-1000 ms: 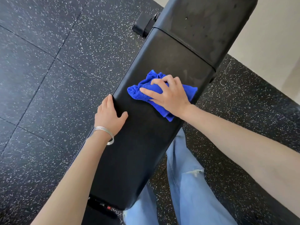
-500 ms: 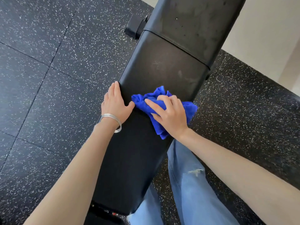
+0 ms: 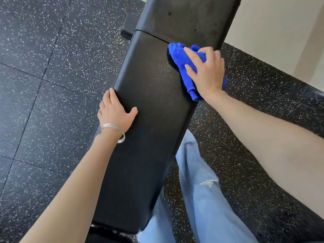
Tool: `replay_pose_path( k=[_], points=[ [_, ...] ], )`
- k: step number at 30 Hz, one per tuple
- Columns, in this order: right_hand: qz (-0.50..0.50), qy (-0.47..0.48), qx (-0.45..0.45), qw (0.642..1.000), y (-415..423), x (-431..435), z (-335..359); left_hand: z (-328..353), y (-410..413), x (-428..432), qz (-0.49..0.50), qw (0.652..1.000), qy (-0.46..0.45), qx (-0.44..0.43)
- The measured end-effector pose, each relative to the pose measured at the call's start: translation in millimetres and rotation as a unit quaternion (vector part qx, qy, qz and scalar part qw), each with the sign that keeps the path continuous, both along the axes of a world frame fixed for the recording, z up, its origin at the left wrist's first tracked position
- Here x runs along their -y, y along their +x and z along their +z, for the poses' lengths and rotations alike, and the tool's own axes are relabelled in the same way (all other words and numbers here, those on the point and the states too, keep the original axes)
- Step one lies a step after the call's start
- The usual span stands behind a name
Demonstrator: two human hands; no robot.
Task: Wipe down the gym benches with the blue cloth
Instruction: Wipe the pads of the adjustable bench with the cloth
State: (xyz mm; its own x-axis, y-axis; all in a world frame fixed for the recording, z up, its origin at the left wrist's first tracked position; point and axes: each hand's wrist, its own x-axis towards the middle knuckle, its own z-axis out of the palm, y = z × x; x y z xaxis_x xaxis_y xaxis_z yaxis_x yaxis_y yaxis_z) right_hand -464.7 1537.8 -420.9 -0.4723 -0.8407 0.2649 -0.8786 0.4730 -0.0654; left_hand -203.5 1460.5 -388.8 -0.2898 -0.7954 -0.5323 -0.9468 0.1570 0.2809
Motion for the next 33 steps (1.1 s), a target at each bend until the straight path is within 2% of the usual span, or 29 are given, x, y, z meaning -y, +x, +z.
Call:
replay_pose_path(
  k=[3,6,13,18,20,26,30,33],
  points=[
    [-0.123,-0.031,0.053,0.991,32.2,-7.1,-2.8,-1.4,-4.0,-1.7,0.013,1.000,-0.011,0.001],
    [-0.137,-0.066,0.099,0.983,62.6,-33.8,-6.2,-2.4,-8.3,-0.9,0.007,1.000,-0.020,0.002],
    [-0.073,-0.039,0.204,0.976,122.5,-107.5,-9.4,-5.2,-31.1,6.9,-0.003,0.999,-0.047,0.005],
    [0.079,-0.015,0.124,0.989,72.9,-96.4,-10.5,-4.4,-46.7,9.3,0.013,0.999,-0.042,0.023],
    [0.095,-0.014,0.091,0.991,41.9,-82.1,-10.8,-3.6,-47.3,11.5,0.010,0.999,-0.043,0.027],
    [0.014,0.009,0.033,0.999,-56.6,1.2,12.3,-2.6,-46.1,13.9,0.008,0.999,-0.039,0.021],
    [-0.152,0.058,0.088,0.983,-96.5,42.0,22.7,-0.4,-48.6,15.2,0.019,0.999,-0.027,0.025],
    [-0.184,0.084,0.140,0.969,-93.9,51.1,16.5,1.0,-52.4,17.1,0.036,0.999,-0.020,0.023]
  ],
)
